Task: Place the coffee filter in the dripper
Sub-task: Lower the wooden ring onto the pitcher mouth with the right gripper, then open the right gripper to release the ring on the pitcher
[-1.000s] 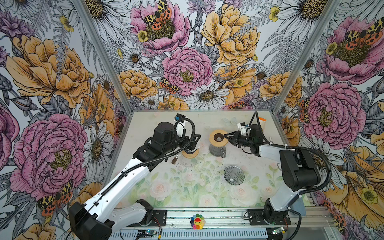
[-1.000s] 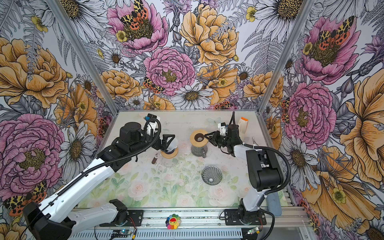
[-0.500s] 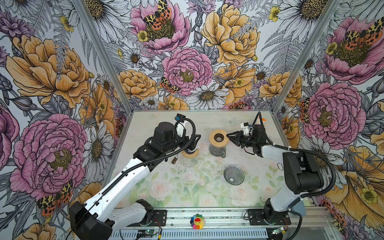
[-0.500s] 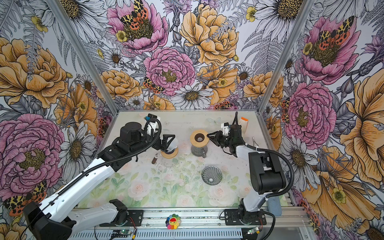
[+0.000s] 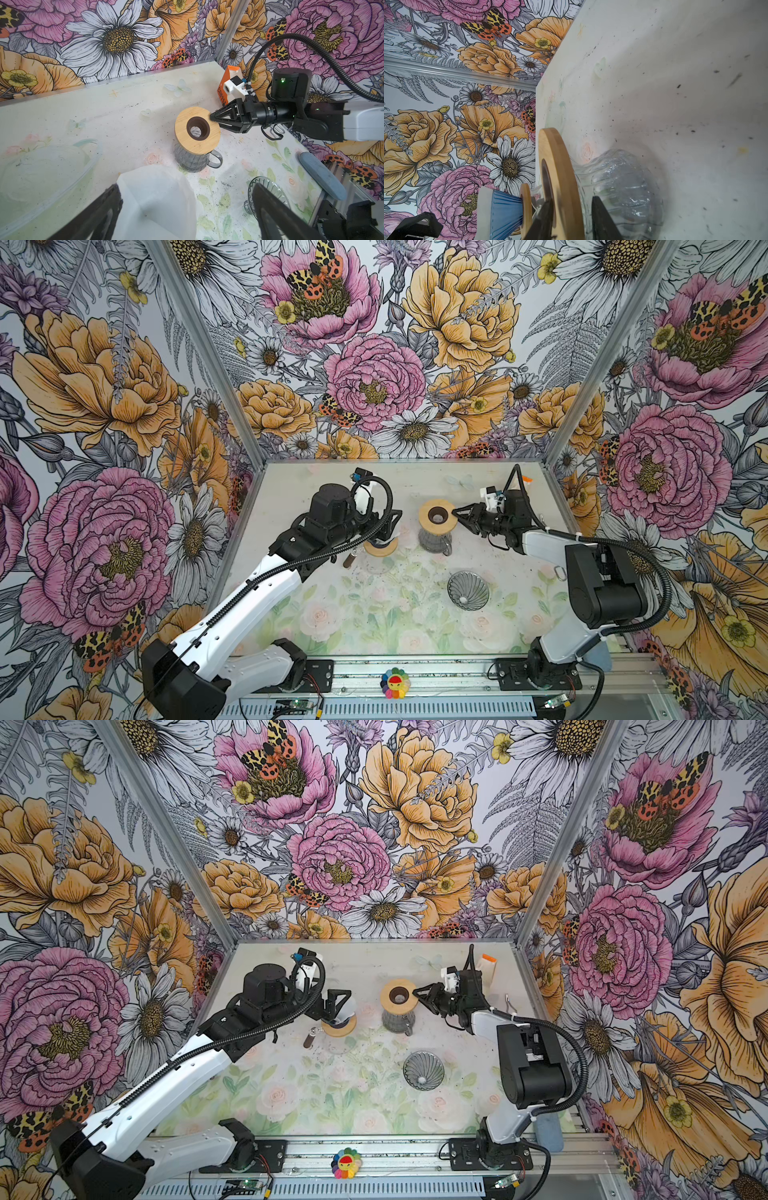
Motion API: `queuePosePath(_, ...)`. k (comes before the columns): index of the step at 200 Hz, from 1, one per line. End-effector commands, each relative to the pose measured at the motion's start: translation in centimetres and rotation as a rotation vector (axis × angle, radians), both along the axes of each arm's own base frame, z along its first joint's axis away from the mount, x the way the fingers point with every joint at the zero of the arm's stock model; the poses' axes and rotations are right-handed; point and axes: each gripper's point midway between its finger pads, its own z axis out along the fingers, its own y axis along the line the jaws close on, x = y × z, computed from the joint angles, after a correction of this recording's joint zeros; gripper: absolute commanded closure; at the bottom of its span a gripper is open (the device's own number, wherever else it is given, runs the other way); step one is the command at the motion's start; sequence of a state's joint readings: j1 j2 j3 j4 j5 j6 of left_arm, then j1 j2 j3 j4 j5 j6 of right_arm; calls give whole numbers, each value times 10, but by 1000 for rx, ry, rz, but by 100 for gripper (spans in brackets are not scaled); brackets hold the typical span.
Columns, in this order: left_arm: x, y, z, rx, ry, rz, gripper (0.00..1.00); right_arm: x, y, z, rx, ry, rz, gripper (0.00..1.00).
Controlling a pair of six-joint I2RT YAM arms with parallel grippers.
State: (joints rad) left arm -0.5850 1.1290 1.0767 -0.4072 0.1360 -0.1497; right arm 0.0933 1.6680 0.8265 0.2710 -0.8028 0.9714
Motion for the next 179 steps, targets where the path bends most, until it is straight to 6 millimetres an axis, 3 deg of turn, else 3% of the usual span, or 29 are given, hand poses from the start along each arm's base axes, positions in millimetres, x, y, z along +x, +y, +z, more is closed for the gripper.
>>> queuePosePath(1, 0, -3, 7, -9, -8, -17, 1, -3, 7, 14, 3, -50, 34, 67)
queuePosePath(179, -2, -1, 2, -8, -1, -10, 1, -20, 10, 10, 5, -28, 38, 77)
